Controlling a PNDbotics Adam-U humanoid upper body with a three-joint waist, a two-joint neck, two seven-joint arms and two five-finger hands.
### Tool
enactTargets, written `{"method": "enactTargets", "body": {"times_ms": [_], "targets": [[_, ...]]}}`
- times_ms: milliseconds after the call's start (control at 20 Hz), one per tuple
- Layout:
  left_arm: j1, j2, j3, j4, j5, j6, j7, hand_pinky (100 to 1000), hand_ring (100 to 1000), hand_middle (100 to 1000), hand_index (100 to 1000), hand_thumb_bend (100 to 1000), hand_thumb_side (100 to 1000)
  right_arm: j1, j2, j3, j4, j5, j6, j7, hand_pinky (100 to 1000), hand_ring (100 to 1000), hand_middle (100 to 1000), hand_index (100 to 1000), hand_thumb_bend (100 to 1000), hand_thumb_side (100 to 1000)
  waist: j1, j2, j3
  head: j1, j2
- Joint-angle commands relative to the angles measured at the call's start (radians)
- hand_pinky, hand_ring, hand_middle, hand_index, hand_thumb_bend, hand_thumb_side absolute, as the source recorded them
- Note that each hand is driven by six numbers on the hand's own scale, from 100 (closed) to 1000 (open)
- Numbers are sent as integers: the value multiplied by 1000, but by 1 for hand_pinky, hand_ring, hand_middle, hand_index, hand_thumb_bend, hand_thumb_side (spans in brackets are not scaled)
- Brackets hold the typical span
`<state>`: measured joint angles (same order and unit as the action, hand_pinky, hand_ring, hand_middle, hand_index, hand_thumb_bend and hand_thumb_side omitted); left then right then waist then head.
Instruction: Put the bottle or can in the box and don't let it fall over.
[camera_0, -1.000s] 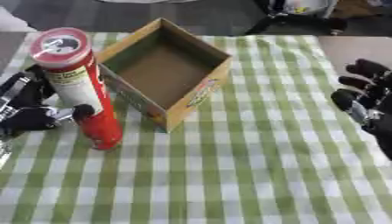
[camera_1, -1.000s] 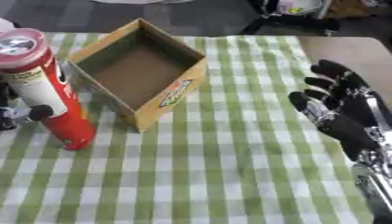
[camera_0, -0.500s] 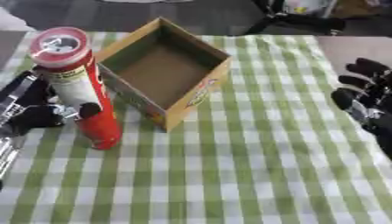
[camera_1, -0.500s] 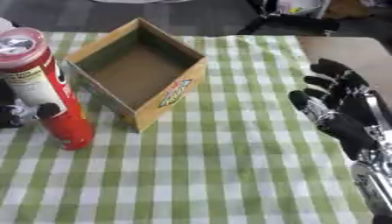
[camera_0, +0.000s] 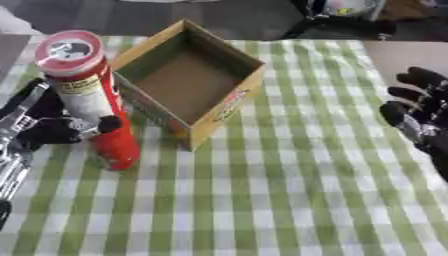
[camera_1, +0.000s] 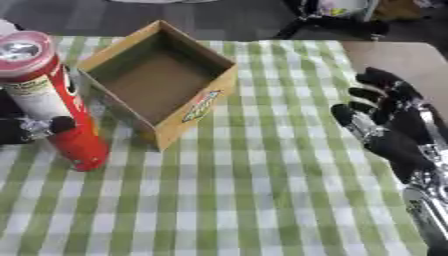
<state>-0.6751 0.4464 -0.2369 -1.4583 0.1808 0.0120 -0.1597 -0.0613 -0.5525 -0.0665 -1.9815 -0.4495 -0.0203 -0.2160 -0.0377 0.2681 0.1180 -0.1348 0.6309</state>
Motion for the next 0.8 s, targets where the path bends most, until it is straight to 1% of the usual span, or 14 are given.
{"method": "enactTargets", "body": {"times_ms": [50, 600, 700, 800], "targets": [[-24, 4, 3, -2, -2, -1, 11, 783, 957, 818, 848, 831, 251, -6, -16, -3, -18, 1, 3, 1, 791, 807, 800, 831, 598, 173, 2, -13, -1, 1, -11], [-43, -20, 1, 21, 5, -5, 50, 728, 909, 788, 827, 824, 222, -7, -13, -2, -18, 1, 5, 2, 791, 807, 800, 831, 598, 172, 0, -11, -3, 7, -11], [-46, -24, -1, 23, 8, -7, 50, 710, 893, 773, 818, 820, 213, -8, -13, -2, -18, 2, 6, 2, 791, 807, 800, 831, 598, 172, 0, -11, -3, 8, -12], [-46, -26, -2, 24, 11, -8, 50, 677, 863, 738, 793, 813, 192, -8, -13, -2, -18, 2, 7, 2, 791, 807, 800, 831, 598, 172, 0, -10, -4, 9, -12]]}}
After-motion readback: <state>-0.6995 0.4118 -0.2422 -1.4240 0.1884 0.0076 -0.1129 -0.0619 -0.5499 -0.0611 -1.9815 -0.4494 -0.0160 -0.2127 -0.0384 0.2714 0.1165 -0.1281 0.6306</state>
